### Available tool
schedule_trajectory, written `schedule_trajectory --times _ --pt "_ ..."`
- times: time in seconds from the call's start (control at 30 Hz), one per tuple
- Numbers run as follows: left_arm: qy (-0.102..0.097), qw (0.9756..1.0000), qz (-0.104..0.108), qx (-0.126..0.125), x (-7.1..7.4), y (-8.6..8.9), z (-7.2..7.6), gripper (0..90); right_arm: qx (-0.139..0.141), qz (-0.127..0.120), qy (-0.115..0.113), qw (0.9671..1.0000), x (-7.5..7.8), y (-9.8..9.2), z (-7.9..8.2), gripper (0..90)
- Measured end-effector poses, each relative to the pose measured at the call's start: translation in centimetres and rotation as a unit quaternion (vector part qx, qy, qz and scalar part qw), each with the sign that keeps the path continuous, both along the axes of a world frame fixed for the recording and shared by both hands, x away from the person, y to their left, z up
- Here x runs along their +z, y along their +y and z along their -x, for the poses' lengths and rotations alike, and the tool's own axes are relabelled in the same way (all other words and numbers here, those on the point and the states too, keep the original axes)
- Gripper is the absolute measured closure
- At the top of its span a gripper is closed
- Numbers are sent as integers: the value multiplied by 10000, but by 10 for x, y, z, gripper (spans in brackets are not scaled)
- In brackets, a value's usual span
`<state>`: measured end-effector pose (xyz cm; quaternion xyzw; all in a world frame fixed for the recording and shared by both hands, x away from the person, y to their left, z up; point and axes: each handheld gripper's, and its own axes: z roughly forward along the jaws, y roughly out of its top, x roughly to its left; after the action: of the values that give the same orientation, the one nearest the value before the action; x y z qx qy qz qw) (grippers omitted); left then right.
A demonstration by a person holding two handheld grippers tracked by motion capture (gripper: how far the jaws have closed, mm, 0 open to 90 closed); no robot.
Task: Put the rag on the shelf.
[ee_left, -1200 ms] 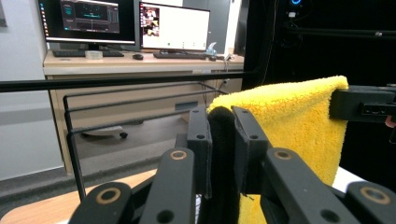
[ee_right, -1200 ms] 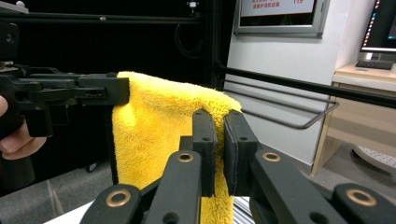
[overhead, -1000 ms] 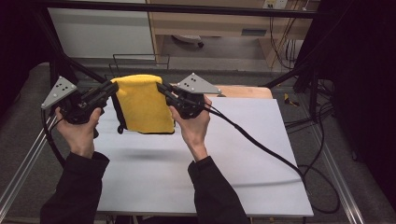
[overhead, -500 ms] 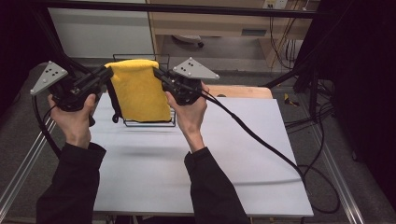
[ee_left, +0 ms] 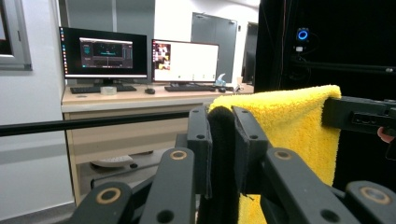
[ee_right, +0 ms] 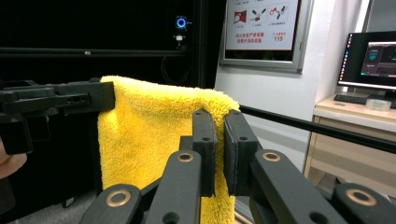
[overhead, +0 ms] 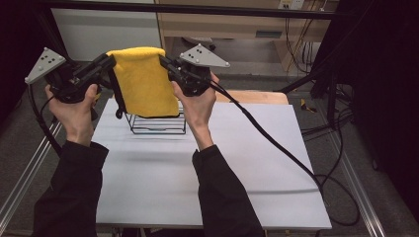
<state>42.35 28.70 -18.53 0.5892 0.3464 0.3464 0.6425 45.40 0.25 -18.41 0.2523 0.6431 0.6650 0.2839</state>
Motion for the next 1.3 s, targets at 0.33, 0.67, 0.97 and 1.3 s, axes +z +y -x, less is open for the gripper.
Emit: schedule_trajectory --times 0.33,0.67,0.97,1.3 --pt "-53 9999 161 15 16 5 -9 785 -86 24 -134 9999 22 8 -7 847" --pt "-110 9997 181 123 35 11 -20 785 -104 23 -241 9997 37 17 -15 847" --pt "-160 9995 245 132 51 11 -34 785 -148 -23 -280 9995 52 19 -27 847" --pt "-184 9989 379 195 63 10 -48 785 -187 -99 -311 9993 64 21 -41 847"
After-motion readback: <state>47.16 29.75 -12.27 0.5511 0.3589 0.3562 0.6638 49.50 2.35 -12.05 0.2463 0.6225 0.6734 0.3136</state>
